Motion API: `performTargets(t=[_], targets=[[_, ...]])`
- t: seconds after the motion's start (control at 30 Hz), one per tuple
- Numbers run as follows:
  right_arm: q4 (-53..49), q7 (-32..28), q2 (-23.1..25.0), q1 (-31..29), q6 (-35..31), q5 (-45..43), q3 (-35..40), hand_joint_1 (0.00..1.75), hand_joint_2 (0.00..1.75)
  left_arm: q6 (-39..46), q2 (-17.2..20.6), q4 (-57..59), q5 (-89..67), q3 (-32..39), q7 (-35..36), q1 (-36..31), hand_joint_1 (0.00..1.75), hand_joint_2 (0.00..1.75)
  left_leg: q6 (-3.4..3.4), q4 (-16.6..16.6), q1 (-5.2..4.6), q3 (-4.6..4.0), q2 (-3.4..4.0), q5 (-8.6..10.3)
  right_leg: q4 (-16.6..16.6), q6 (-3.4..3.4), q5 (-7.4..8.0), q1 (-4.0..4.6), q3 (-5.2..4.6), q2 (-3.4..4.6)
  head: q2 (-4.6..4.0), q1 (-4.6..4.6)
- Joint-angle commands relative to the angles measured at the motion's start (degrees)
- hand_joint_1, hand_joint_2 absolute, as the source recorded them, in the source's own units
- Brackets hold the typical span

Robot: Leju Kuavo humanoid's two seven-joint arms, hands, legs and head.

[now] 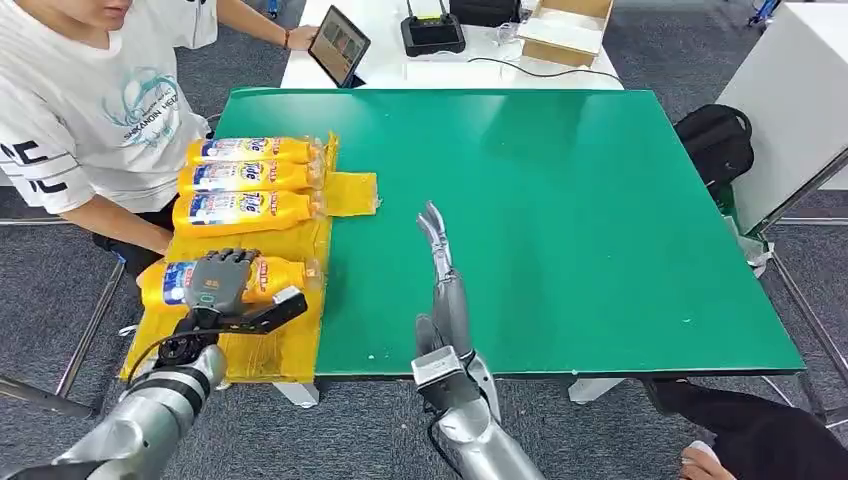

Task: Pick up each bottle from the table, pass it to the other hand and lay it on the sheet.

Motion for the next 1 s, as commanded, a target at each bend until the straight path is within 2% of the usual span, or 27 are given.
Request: performTargets(t=[0.03, 0.07, 0.1, 0.13, 0.17, 0.33, 0.37, 0.4, 0.67, 0.77, 0.8, 0.87, 0.97, 1.0], targets=[[2.65, 1.09, -1.11, -0.75, 0.79, -0.01, 1.58, 0.0, 0.0, -9.02, 0.04, 7.42, 4.35, -0.15, -0.29, -6.19, 1.75, 1.75, 0.06, -0.02, 0.04, 0.16, 0.06, -0.05, -0.05, -0.14, -0.03, 0.08, 0.16, -0.01, 0.0, 0.0], [2.63, 1.28, -1.11, -0.67, 0.83, 0.05, 1.56, 0.0, 0.0, -10.21, -0.19, 7.56, 5.04, 0.44, -0.15, -6.41, 1.75, 1.75, 0.07, -0.01, 0.06, 0.23, 0.0, -0.07, -0.05, -0.18, -0.07, 0.1, 0.26, -0.09, 0.0, 0.0], [2.55, 1.63, -1.09, -0.56, 0.96, 0.15, 1.5, 0.0, 0.0, -12.1, -0.4, 7.51, 6.0, 1.11, -0.4, -6.55, 0.23, 1.75, 0.05, -0.02, 0.04, 0.16, -0.02, -0.04, -0.05, -0.13, -0.04, 0.07, 0.19, -0.07, 0.0, 0.0], [2.6, 2.05, -1.06, -0.49, 1.27, 0.27, 1.46, 0.0, 0.0, -13.86, -0.87, 7.19, 8.5, 3.06, -1.32, -6.53, 0.05, 1.75, 0.08, -0.03, 0.05, 0.25, 0.0, -0.07, -0.07, -0.18, -0.06, 0.1, 0.28, -0.08, 0.0, -0.02], [2.74, 2.18, -1.04, -0.45, 1.35, 0.3, 1.42, 0.0, 0.0, -14.93, -1.1, 7.43, 9.16, 3.56, -1.24, -6.64, 0.0, 1.75, 0.09, -0.04, 0.05, 0.29, 0.03, -0.08, -0.07, -0.2, -0.07, 0.1, 0.32, -0.05, 0.0, 0.0], [3.86, 3.17, -0.62, -0.59, 2.52, 0.12, 0.64, 0.0, 0.0, -20.24, -2.2, 6.74, 15.04, 7.7, -2.39, -6.5, 0.0, 1.75, 0.08, -0.05, 0.02, 0.24, -0.02, -0.03, -0.08, -0.12, -0.04, 0.05, 0.27, -0.06, 0.0, 0.0], [3.99, 3.18, -0.6, -0.59, 2.55, 0.12, 0.63, 0.0, 0.0, -20.36, -2.23, 6.78, 15.18, 7.78, -2.38, -6.47, 0.0, 0.0, 0.1, -0.07, 0.02, 0.33, 0.01, -0.06, -0.1, -0.16, -0.07, 0.06, 0.36, -0.06, 0.0, 0.0], [4.5, 3.3, -0.47, -0.8, 2.87, 0.06, 0.38, 0.0, 0.0, -22.83, -2.49, 7.1, 17.27, 9.24, -2.6, -6.66, 0.0, 0.0, 0.12, -0.08, 0.03, 0.4, 0.03, -0.08, -0.12, -0.2, -0.08, 0.09, 0.43, -0.05, 0.0, 0.0], [6.39, 3.75, -0.08, -1.39, 4.13, -0.4, -0.62, 0.0, 0.0, -27.32, -3.2, 6.55, 23.76, 12.83, -5.51, -6.22, 0.0, 0.0, 0.08, -0.07, -0.01, 0.37, 0.04, -0.01, -0.07, -0.13, -0.01, 0.03, 0.37, 0.0, 0.0, 0.0], [7.65, 4.1, 0.03, -1.6, 4.58, -0.54, -1.13, 0.0, 0.0, -32.88, -4.07, 6.26, 31.01, 17.37, -7.66, -6.07, 0.0, 0.0, 0.09, -0.08, 0.01, 0.42, 0.03, 0.0, -0.1, -0.15, -0.01, 0.05, 0.43, -0.02, 0.0, 0.0], [8.42, 4.09, 0.05, -1.73, 4.74, -0.57, -1.41, 0.0, 0.0, -37.35, -4.85, 5.2, 36.76, 20.89, -11.47, -5.77, 0.0, 0.0, 0.12, -0.11, 0.03, 0.51, 0.06, -0.01, -0.14, -0.22, 0.0, 0.08, 0.51, -0.02, 0.0, -0.02], [8.53, 4.09, -0.03, -1.67, 4.76, -0.58, -1.45, 0.0, 0.0, -37.38, -5.04, 5.17, 36.74, 20.77, -11.45, -5.74, 0.0, 0.0, 0.11, -0.13, 0.01, 0.55, 0.08, 0.02, -0.15, -0.18, 0.01, 0.06, 0.55, 0.01, 0.0, 0.0], [8.87, 3.89, 0.09, -1.57, 4.91, -0.58, -1.79, 0.0, 0.0, -38.94, -6.09, 3.02, 42.26, 22.89, -15.03, -4.96, 0.0, 0.0, 0.08, -0.09, -0.02, 0.62, 0.02, 0.03, -0.1, -0.11, 0.01, 0.02, 0.62, -0.01, 0.0, -0.02], [8.78, 3.88, 0.19, -1.21, 4.78, -0.47, -1.93, 0.0, 0.0, -36.11, -7.42, 0.73, 45.92, 24.25, -18.33, -4.14, 0.0, 0.0, 0.1, -0.12, -0.02, 0.65, 0.03, 0.04, -0.14, -0.15, 0.02, 0.03, 0.65, -0.01, 0.0, 0.0]])
